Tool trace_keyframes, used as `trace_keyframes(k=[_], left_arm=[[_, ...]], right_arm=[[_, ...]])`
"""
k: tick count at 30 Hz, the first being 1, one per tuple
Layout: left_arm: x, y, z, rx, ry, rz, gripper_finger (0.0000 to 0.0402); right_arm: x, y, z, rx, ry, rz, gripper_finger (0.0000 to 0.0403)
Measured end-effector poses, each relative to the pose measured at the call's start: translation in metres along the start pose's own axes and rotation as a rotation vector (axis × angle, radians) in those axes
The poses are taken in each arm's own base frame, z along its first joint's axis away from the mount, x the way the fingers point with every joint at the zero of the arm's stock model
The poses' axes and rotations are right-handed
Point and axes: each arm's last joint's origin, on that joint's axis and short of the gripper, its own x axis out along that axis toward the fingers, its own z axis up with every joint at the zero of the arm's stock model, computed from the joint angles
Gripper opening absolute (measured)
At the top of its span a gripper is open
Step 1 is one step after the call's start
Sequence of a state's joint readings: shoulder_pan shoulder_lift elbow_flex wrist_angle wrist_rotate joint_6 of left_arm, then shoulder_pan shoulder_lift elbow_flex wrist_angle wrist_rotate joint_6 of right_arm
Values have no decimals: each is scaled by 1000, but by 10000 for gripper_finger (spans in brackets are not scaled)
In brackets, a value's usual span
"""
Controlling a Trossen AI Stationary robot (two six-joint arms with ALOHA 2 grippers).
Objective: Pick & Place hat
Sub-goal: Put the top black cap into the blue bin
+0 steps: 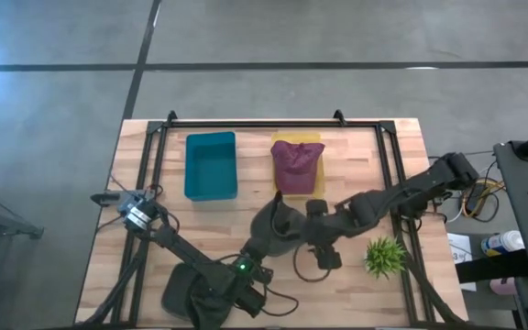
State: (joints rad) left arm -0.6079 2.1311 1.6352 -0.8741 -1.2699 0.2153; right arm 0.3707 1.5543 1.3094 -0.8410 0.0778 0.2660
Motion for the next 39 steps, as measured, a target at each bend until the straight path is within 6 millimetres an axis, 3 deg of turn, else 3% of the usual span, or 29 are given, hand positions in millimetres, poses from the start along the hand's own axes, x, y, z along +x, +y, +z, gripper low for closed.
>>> trace_keyframes(k=[7,19,32,39], left_arm=[[0,2,0,41,5,28,14],[0,1,-1,44,4,23,14],[-3,4,0,90,10,63,14],[-4,9,3,71,7,76,14]], right_arm=[[15,7,0,-33,13,-81,279],[-2,8,9,-28,-25,-94,274],[14,3,-1,-40,8,-132,288],[19,2,1,-27,-34,-117,272]])
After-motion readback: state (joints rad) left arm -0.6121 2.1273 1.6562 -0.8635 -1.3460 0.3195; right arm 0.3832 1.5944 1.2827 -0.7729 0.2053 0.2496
